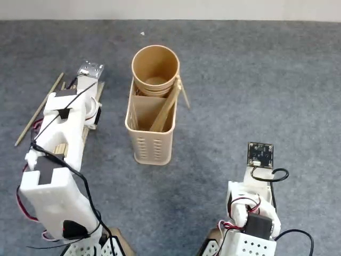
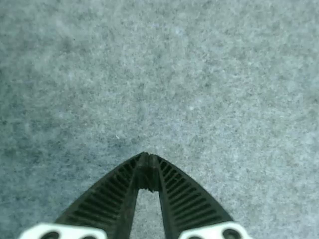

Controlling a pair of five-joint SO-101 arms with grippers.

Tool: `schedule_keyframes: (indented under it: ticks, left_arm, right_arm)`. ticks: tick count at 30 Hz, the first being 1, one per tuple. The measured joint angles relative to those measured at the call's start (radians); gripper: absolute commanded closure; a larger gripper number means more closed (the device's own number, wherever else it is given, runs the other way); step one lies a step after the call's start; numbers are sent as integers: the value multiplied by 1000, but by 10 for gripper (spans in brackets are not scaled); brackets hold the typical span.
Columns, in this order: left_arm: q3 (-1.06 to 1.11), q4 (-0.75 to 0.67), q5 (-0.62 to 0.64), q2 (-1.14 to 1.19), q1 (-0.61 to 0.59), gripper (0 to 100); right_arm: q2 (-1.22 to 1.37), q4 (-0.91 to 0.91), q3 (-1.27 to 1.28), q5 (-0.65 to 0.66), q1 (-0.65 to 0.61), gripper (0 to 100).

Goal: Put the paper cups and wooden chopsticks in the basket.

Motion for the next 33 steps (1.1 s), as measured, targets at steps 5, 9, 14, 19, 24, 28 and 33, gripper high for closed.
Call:
schedule_keyframes:
  ticks: [5,9,14,19,24,28,33]
  left_arm:
    - [-9,40,-3,0,-2,994]
    - [-26,55,-3,0,-3,994]
    - [-173,222,2,-29,-2,994]
    - [-453,448,40,-181,-2,995]
    - [-674,661,61,-402,91,996]
    - [-706,778,107,-660,278,996]
    - [-585,796,138,-1056,448,996]
  right_arm:
    - [0,0,0,0,0,993]
    - [0,0,0,0,0,993]
    - [0,0,0,0,0,993]
    - [0,0,0,0,0,993]
    - [0,0,0,0,0,993]
    - [0,0,0,0,0,993]
    - [0,0,0,0,0,993]
